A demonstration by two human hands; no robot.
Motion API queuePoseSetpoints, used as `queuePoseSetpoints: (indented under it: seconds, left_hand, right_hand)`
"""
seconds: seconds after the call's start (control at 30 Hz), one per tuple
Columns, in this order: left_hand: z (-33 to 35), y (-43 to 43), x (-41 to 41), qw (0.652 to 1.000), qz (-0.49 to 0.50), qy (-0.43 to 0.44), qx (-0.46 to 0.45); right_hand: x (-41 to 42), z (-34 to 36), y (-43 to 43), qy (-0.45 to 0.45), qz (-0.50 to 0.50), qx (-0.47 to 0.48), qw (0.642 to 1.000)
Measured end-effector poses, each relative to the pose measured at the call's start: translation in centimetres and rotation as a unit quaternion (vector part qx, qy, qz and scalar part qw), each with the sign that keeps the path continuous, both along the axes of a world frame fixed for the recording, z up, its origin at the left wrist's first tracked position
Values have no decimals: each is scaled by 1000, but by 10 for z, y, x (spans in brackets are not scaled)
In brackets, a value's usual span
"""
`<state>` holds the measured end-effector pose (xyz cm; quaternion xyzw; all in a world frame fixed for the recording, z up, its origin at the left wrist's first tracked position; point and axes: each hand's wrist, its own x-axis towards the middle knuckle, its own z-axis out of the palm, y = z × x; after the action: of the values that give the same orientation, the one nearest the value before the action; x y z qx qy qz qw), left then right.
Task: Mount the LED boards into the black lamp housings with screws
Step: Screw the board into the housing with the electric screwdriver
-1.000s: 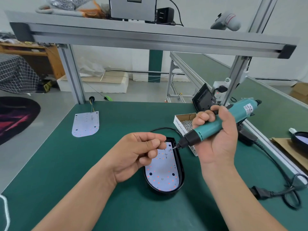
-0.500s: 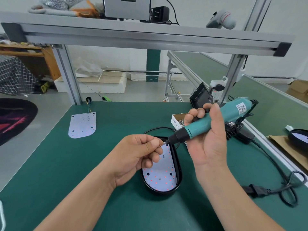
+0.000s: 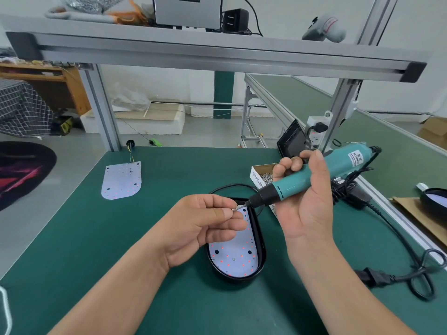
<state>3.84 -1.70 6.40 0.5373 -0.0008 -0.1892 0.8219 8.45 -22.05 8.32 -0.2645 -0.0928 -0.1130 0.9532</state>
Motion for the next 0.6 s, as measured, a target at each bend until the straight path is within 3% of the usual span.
queuePoseSetpoints:
  seconds: [0.6]
  left_hand:
    - [-2,0,0,999,-7,-14,40]
  right_hand:
    - [2,-2,-1,12,18,-17,1000]
